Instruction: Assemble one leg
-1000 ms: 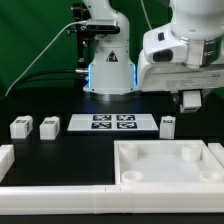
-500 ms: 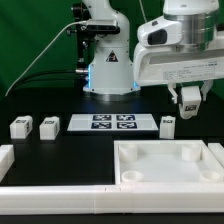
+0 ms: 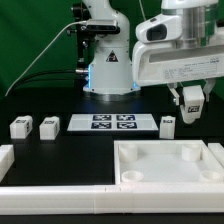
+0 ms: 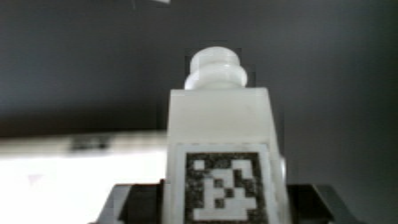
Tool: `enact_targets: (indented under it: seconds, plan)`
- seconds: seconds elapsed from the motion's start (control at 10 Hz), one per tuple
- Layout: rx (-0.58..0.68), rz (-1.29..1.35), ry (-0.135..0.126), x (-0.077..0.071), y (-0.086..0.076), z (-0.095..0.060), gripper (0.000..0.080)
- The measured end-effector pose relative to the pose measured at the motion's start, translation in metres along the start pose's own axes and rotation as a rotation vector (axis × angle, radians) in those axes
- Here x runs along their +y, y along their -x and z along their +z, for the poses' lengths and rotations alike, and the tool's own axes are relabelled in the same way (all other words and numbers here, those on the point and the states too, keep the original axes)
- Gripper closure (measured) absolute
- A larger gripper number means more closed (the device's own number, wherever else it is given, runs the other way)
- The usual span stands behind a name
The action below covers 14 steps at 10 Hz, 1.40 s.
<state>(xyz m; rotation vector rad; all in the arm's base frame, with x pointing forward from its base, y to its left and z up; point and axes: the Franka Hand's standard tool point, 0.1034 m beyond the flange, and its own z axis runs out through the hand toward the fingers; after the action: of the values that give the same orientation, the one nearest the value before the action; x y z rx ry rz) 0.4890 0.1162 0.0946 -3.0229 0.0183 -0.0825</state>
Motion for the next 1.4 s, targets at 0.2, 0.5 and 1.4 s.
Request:
enact_targets:
  seconds: [0.2,0.5,1.4]
  plan:
    - [-0.014,-0.018,-0.003,0.016,-0.011,-0.005,0.0506]
    - [0.012,-0.019,-0.009,0.021,-0.043,-0.010,0.0506]
    - [0.077,-0.066,-0.020,0.017,-0.089,-0.008,0.0506]
